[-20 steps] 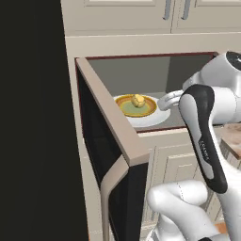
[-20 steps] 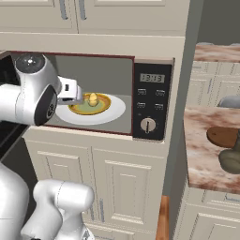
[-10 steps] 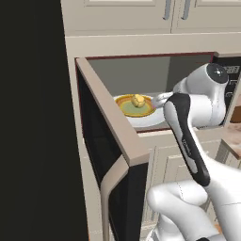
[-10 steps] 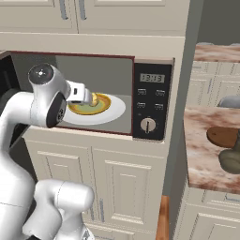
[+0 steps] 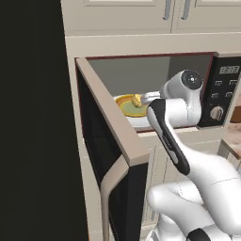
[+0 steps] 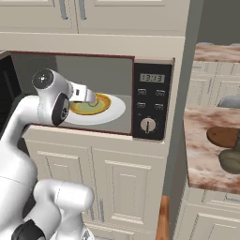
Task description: Retrieve the reheated potato from the microwave, then place the potato, cheese, and condiment on the cutting board.
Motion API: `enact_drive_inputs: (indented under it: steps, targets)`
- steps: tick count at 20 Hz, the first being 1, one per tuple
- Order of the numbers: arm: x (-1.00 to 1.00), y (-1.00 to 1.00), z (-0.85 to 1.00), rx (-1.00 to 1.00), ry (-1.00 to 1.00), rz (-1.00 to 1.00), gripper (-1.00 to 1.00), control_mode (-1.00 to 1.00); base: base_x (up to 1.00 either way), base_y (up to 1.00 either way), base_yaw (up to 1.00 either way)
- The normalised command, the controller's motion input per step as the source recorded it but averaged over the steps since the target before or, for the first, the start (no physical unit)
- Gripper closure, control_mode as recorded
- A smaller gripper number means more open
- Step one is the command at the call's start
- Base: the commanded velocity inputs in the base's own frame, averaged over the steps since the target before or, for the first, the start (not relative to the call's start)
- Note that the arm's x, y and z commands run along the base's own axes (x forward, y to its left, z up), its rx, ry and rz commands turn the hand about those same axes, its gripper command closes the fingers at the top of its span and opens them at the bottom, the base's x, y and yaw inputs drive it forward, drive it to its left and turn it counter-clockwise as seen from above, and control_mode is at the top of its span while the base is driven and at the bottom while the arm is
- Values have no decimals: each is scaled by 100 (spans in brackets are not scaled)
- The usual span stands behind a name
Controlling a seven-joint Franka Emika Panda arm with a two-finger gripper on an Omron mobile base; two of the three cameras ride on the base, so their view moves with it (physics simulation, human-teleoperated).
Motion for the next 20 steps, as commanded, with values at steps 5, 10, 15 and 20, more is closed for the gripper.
enact_drive_inputs:
  steps: [5, 10, 15, 20]
  targets:
    - [65, 5, -12, 3, 0, -6, -100, -100, 0, 0, 0]
    - [63, 3, -21, 2, 0, -1, -100, -100, 0, 0, 0]
    - [61, 5, -20, 2, 0, 0, -100, -100, 0, 0, 0]
    - [58, 2, -17, 1, 5, 0, -100, -100, 0, 0, 0]
